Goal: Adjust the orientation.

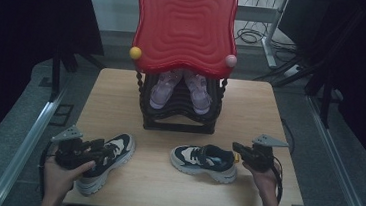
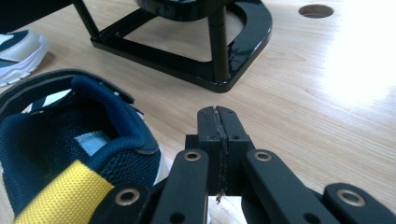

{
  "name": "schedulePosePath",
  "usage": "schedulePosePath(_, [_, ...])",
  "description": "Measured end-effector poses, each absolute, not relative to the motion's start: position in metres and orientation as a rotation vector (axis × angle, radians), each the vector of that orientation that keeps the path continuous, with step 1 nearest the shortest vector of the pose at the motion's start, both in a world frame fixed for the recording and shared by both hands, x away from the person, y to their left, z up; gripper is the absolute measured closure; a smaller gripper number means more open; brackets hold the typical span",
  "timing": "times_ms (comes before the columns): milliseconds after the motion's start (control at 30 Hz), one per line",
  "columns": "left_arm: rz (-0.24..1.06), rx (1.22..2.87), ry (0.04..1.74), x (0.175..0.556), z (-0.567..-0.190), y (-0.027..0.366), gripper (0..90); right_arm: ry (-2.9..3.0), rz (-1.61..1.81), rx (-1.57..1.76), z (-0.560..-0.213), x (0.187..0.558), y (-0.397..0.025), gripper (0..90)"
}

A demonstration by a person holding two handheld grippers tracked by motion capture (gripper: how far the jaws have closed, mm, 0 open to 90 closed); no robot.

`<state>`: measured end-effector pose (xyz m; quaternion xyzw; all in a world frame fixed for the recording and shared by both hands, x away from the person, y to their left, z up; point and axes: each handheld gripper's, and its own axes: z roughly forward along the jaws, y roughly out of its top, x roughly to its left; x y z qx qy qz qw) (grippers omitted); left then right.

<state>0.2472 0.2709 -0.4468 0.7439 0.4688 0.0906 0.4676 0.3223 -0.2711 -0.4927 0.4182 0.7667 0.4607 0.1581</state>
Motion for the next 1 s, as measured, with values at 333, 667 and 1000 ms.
schedulePosePath(333, [0.221,1.827,1.151,0.247,-0.447,0.272,42.3,2.227,1.335,1.169,-0.495,0.315,-0.271,89.3])
schedulePosePath(667, [0.22,1.828,1.154,0.247,-0.447,0.273,42.2,2.257,1.327,1.13,-0.495,0.306,-0.27,89.5])
schedulePosePath(1000, [0.217,1.827,1.157,0.247,-0.447,0.275,42.1,2.262,1.317,1.113,-0.494,0.295,-0.271,89.6])
